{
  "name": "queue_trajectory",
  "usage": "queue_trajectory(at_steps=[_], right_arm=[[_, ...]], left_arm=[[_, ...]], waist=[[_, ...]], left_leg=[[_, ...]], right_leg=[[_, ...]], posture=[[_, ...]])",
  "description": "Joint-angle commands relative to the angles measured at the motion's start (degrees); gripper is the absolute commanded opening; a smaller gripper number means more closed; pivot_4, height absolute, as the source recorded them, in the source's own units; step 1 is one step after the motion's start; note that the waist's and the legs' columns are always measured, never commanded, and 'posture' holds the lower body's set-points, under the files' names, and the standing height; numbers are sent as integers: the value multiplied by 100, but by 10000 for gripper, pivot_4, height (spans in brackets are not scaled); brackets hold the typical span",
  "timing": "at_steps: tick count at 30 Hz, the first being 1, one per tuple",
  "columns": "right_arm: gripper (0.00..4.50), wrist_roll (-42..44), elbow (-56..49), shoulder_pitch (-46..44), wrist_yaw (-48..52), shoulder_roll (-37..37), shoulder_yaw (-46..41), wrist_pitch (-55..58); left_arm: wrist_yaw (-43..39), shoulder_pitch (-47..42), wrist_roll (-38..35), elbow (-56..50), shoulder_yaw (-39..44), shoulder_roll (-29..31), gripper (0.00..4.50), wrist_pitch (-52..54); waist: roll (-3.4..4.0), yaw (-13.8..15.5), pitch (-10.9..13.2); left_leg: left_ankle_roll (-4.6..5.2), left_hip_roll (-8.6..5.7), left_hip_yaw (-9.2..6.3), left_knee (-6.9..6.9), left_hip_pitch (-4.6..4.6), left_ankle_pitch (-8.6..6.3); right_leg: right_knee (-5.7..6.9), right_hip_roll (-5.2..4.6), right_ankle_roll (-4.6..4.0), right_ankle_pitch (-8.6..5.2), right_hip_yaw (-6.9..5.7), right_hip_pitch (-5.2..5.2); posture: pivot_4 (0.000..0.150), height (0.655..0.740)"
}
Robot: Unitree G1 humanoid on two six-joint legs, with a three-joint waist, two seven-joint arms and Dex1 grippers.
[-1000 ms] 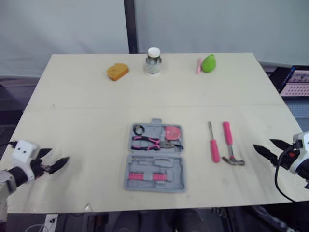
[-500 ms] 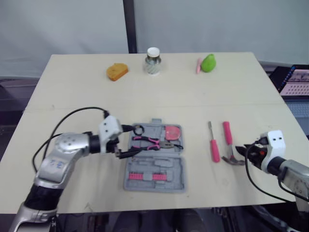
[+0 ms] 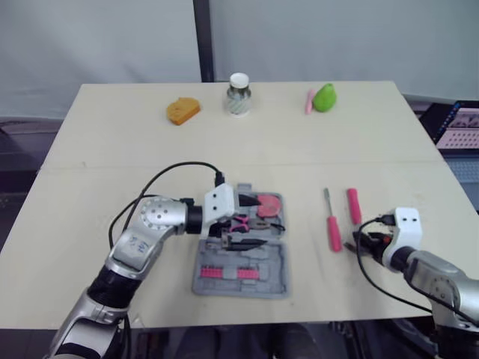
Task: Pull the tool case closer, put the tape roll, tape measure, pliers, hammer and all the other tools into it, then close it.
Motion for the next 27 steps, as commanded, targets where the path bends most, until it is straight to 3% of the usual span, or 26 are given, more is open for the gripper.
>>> queue_trajectory(at_steps=[1,12,15,18,27], right_arm=[[22911,-201,-97,61,-277,84,49,31],[22911,-418,92,32,-505,355,164,153],[13830,-432,124,-11,-499,386,157,110],[275,-485,117,-18,-483,331,129,37],[275,-406,-241,-33,-44,-118,36,-282]], left_arm=[[-26,-134,58,-42,-22,-59,45000,-140],[15,-292,169,85,-34,-165,45000,-208],[10,-335,177,139,-28,-189,45000,-211],[9,-371,191,183,-25,-194,45000,-207],[-49,-371,224,346,37,-104,45000,-413]], waist=[[1,-5,-1],[-2,-13,-3],[-3,-15,-3],[-4,-13,-4],[2,-3,-1]], left_leg=[[0,0,-1,0,0,0],[0,0,-1,2,3,0],[0,1,0,2,5,0],[0,1,0,2,5,0],[0,-2,-2,3,1,0]], right_leg=[[0,0,0,0,0,0],[0,1,0,0,-1,3],[0,1,0,0,0,4],[0,1,0,0,0,4],[0,0,0,0,0,2]], posture=[[1500,7400],[1500,7400],[1500,7400],[1500,7400],[1500,7400]])
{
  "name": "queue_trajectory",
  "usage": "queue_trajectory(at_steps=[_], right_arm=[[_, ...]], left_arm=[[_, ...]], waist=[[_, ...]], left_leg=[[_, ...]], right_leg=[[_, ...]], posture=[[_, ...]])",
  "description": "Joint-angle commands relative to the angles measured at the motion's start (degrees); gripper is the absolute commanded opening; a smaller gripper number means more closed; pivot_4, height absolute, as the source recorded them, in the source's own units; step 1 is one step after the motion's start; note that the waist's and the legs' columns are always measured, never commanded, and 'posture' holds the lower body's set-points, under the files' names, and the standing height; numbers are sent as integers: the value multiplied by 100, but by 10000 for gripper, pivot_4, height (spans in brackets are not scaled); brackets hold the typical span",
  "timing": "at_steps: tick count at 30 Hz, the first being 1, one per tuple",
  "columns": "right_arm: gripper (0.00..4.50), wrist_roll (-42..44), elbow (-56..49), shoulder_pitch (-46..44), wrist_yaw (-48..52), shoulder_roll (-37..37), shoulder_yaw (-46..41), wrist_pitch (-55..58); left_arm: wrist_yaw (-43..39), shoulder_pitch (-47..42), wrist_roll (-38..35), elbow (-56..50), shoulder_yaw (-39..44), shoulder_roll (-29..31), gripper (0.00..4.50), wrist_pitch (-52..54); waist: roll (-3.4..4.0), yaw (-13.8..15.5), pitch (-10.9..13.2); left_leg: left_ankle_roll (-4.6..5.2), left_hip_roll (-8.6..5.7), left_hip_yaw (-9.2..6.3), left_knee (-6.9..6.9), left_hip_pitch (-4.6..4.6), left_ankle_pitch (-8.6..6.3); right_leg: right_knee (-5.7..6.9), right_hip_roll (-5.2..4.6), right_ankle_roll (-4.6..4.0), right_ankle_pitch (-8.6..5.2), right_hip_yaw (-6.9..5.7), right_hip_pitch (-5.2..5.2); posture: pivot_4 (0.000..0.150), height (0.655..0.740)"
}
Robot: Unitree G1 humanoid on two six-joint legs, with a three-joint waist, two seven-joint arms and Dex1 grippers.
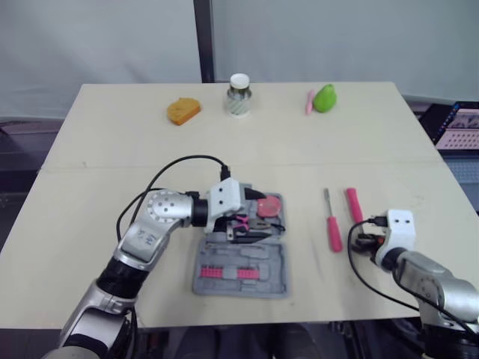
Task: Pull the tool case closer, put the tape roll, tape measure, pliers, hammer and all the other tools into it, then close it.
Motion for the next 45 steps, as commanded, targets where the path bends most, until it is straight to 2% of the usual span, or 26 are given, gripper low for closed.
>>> queue_trajectory(at_steps=[1,4,8,10,11,14,17,21,26,35,45], right_arm=[[275,44,-392,-15,389,-446,-79,-155],[275,323,-928,-249,953,-1112,-29,80],[275,923,-1507,-1041,1788,-2058,424,684],[275,1119,-1672,-1256,1975,-2274,556,891],[275,1232,-1903,-1535,2052,-2389,888,1103],[275,1515,-2561,-2325,2264,-2592,1949,1654],[275,1436,-2930,-2836,2420,-2730,2961,1800],[275,1389,-3236,-3374,2518,-2564,4129,2007],[275,1219,-3334,-3942,2564,-2541,5097,2260],[275,688,-2915,-4879,2746,-2371,6253,2162],[275,132,-2509,-5119,2925,-2037,6907,1846]], left_arm=[[-43,11,28,-105,129,95,45000,-140],[-54,311,-32,-294,337,367,45000,-126],[-142,860,-322,-540,991,886,45000,-66],[-163,1074,-335,-634,1141,1084,45000,-109],[-210,1459,-416,-759,1431,1274,45000,-186],[-309,2657,-541,-1148,2221,1671,45000,-504],[-315,3603,-619,-1474,2776,1808,45000,-706],[-412,4967,-565,-1657,3520,1808,45000,-1086],[-442,6163,-492,-1799,3901,1564,45000,-1629],[35,6665,-483,-2243,3800,1121,45000,-1595],[212,6868,-547,-2474,3861,1014,45000,-1502]], waist=[[8,-4,5],[25,-36,8],[35,-166,14],[35,-156,14],[33,-151,15],[32,-183,19],[27,-137,26],[22,-20,28],[20,-11,29],[21,-49,29],[21,-101,29]], left_leg=[[0,0,2,0,-1,0],[0,1,6,-5,-2,0],[0,6,10,-19,-1,1],[0,11,5,-26,1,0],[0,11,-2,-27,2,0],[3,6,-2,-30,-2,-2],[3,6,-6,-25,-7,-5],[5,0,-25,7,-19,-7],[7,0,-18,7,-19,-9],[5,4,-13,5,-16,-11],[3,5,-13,2,-17,-13]], right_leg=[[0,0,0,0,0,-2],[-1,0,0,0,2,-7],[0,4,-1,-1,8,-20],[-1,9,-4,-2,5,-20],[-1,9,-4,-2,1,-18],[-2,0,-4,-2,6,-21],[-5,0,-4,-2,6,-26],[-9,-3,-2,-1,8,-11],[-13,-3,-2,-1,10,-11],[-12,1,-2,-1,11,-15],[-12,2,-2,-1,10,-17]], posture=[[1500,7400],[1500,7400],[1500,7400],[1500,7400],[1500,7400],[1500,7400],[1500,7400],[1500,7400],[1500,7400],[1500,7400],[1500,7400]])
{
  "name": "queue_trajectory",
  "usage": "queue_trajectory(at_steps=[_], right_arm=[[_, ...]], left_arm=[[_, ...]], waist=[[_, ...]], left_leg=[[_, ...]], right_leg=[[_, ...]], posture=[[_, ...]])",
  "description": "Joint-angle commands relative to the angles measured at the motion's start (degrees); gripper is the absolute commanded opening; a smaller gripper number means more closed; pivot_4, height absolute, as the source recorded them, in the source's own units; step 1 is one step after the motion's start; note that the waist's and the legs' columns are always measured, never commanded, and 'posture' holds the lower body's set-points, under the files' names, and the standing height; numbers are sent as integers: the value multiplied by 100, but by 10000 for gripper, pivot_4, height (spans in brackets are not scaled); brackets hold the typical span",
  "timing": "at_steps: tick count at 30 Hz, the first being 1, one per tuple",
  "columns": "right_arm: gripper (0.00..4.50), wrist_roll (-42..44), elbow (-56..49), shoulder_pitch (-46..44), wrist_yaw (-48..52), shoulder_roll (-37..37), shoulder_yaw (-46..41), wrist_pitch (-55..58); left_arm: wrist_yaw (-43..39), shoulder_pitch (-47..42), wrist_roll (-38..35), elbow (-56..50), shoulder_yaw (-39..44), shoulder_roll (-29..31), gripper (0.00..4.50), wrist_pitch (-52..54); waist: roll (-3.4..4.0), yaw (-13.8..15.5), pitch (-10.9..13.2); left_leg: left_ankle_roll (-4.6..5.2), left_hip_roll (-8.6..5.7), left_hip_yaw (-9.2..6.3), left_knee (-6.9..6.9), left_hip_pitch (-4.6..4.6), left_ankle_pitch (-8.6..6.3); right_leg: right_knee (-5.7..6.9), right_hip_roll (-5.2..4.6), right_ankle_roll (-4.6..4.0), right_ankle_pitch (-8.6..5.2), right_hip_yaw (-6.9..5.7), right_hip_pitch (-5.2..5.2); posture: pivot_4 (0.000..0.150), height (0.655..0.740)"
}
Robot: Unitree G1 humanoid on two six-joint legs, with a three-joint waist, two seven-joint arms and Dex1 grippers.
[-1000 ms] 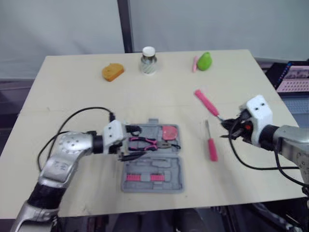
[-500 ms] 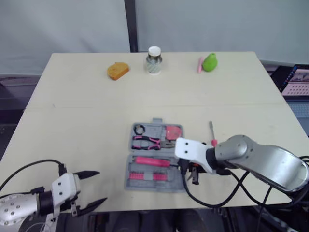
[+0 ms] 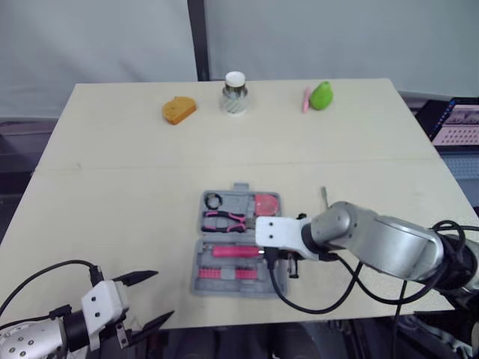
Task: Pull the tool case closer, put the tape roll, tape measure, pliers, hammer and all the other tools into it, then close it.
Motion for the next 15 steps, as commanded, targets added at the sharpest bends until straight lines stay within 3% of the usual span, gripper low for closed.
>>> queue_trajectory(at_steps=[1,15], right_arm=[[275,-148,-44,-69,130,117,-1,-131],[275,-370,159,135,69,549,45,-142]], left_arm=[[71,110,-74,-202,61,-24,45000,20],[136,-179,-36,-122,-53,61,45000,155]], waist=[[0,-19,0],[0,-68,0]], left_leg=[[0,0,0,0,0,0],[-1,1,0,-4,0,-2]], right_leg=[[0,0,0,0,0,0],[0,1,0,0,0,-3]], posture=[[1500,7400],[1500,7400]])
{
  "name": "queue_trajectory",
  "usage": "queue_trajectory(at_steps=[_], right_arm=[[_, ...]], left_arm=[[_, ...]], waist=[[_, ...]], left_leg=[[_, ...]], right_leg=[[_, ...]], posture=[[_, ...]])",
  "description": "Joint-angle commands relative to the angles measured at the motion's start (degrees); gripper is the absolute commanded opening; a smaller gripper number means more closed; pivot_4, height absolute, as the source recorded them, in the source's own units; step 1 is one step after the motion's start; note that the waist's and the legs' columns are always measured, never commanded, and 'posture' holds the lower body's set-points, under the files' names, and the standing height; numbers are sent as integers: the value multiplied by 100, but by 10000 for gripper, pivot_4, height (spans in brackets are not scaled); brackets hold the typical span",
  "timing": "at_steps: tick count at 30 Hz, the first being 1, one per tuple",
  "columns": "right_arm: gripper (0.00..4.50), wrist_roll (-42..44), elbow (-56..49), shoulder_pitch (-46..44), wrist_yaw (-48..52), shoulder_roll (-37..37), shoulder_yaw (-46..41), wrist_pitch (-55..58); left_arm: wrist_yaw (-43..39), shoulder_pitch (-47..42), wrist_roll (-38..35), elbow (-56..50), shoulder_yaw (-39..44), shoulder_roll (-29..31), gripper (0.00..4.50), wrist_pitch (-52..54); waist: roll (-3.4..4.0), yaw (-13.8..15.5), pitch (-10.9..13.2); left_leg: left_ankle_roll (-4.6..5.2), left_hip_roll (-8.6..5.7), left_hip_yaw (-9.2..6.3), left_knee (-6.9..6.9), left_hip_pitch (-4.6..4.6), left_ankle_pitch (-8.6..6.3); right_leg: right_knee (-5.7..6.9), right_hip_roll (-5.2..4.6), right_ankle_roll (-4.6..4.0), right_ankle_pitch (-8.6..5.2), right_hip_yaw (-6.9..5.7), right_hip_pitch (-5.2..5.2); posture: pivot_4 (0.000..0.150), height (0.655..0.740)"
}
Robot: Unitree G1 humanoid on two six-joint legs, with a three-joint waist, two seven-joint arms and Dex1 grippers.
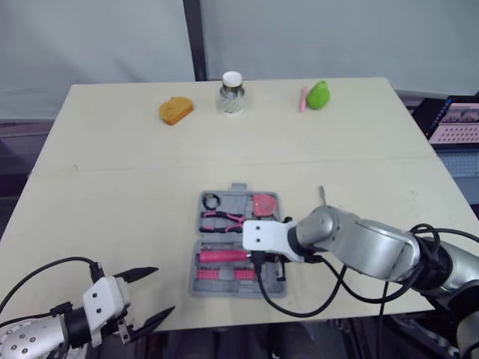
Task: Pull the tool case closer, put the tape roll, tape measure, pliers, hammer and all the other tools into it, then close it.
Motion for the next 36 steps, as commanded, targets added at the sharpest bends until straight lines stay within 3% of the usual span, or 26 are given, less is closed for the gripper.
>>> queue_trajectory(at_steps=[1,36], right_arm=[[275,-116,-41,41,29,96,11,-70],[275,-696,355,324,81,392,238,-490]], left_arm=[[18,-1,-38,-98,1,44,45000,-9],[66,-32,19,-2,-16,5,45000,-85]], waist=[[0,-7,0],[0,-7,0]], left_leg=[[0,0,0,0,0,0],[-1,0,2,-1,0,-1]], right_leg=[[0,0,0,0,0,0],[0,0,0,0,0,-2]], posture=[[1500,7400],[1500,7400]])
